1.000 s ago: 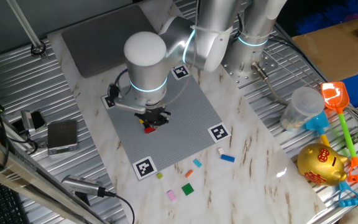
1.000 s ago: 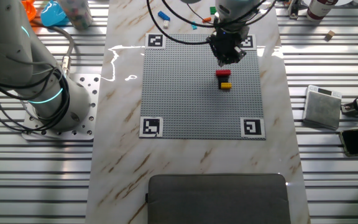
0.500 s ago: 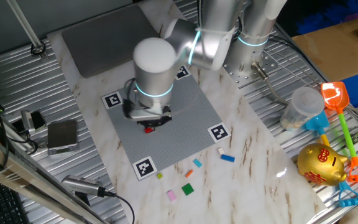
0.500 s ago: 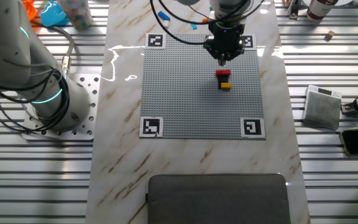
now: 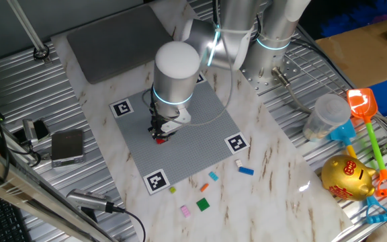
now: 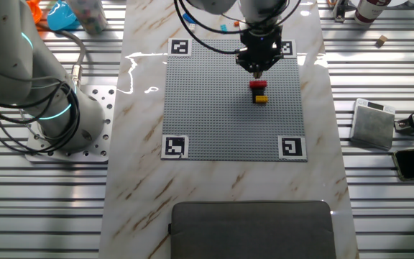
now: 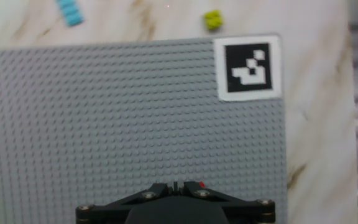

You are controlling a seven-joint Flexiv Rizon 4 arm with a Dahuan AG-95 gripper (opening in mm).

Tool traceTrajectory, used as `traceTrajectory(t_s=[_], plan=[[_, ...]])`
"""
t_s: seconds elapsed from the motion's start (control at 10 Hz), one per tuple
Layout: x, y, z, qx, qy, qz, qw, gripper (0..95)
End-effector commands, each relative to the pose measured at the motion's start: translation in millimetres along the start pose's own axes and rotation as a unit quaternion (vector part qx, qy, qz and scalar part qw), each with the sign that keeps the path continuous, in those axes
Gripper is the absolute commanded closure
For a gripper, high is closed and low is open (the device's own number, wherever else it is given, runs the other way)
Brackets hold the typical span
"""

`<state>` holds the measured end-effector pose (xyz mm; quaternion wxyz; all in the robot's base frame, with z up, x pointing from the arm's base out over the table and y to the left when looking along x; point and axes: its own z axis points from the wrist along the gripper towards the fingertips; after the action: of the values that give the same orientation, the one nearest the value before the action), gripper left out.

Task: Build with small Lego blocks

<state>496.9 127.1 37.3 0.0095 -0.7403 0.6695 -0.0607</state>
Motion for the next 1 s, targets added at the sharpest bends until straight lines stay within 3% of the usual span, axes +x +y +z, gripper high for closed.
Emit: traceTrajectory(t_s=[0.1, 1.0], plan=[[3.8, 0.5, 4.4, -0.002, -0.005, -0.003, 1.0, 95.0], [5.7, -1.6, 12.9, 0.0, -0.003, 0.002, 1.0, 95.0]])
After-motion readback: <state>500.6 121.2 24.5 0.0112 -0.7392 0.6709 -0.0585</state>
